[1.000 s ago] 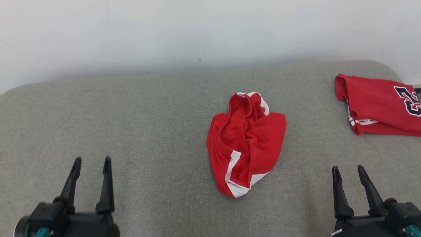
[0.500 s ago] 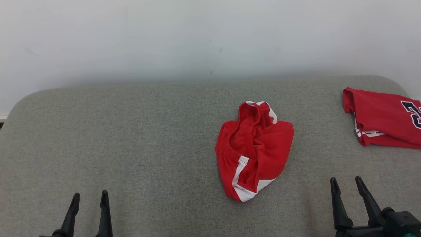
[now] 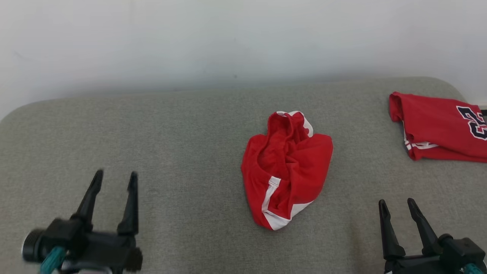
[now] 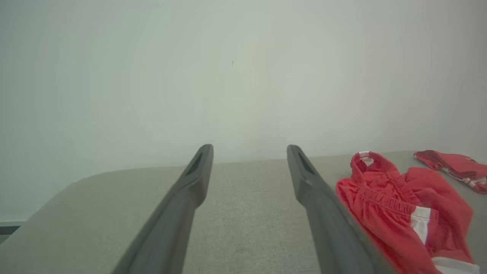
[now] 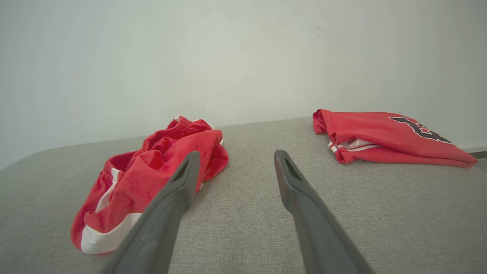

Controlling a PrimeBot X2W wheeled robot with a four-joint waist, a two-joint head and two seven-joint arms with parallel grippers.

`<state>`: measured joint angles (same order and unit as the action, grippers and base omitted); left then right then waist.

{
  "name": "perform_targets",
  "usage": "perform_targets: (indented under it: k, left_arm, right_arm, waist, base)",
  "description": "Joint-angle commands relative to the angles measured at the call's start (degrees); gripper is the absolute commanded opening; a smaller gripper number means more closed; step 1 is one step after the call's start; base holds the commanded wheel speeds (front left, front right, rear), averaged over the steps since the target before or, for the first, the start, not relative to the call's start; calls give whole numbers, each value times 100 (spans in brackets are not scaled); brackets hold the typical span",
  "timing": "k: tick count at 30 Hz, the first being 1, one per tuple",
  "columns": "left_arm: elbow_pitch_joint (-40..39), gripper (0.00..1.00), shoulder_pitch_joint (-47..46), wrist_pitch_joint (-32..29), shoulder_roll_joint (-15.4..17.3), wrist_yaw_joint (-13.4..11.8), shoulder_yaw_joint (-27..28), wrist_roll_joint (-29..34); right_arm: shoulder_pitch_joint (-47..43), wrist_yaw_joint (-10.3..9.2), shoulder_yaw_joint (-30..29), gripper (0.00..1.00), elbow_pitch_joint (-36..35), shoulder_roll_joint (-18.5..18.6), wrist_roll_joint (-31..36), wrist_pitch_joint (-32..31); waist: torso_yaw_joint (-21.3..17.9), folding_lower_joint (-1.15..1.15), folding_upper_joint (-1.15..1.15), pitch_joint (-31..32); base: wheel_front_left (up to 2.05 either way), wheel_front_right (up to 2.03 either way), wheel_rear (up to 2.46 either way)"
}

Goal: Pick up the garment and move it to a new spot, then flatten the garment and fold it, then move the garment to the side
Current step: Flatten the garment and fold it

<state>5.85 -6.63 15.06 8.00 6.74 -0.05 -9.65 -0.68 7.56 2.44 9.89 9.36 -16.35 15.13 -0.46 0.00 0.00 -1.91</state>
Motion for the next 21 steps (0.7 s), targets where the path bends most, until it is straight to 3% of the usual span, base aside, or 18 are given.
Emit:
perform_targets:
  k: [1,7,14,21]
  left_arm:
    - [69,100,-254,11,57,28,-133,24]
    - [540,100,-1423,-257,558,65,-1104,-349]
    - [856,100,-2616,-784,1356,62,-2594,-1448]
    - [1032,100,-3456,-1356,1953,63,-4114,-2448]
  right_arm:
    - [84,-18,-8,100,1,-1,-29,0]
    - [268,-18,15,100,18,-56,-56,0]
    - [462,-18,16,100,75,-107,-122,0]
    - [582,-18,59,100,119,-163,-139,0]
  waist:
    - [-137,0,0,-133]
    - [-478,0,0,-421]
    - [-904,0,0,-666]
    - [-1243,0,0,-808]
  base:
    - [0,0,0]
    - [0,0,0]
    - [0,0,0]
    - [0,0,0]
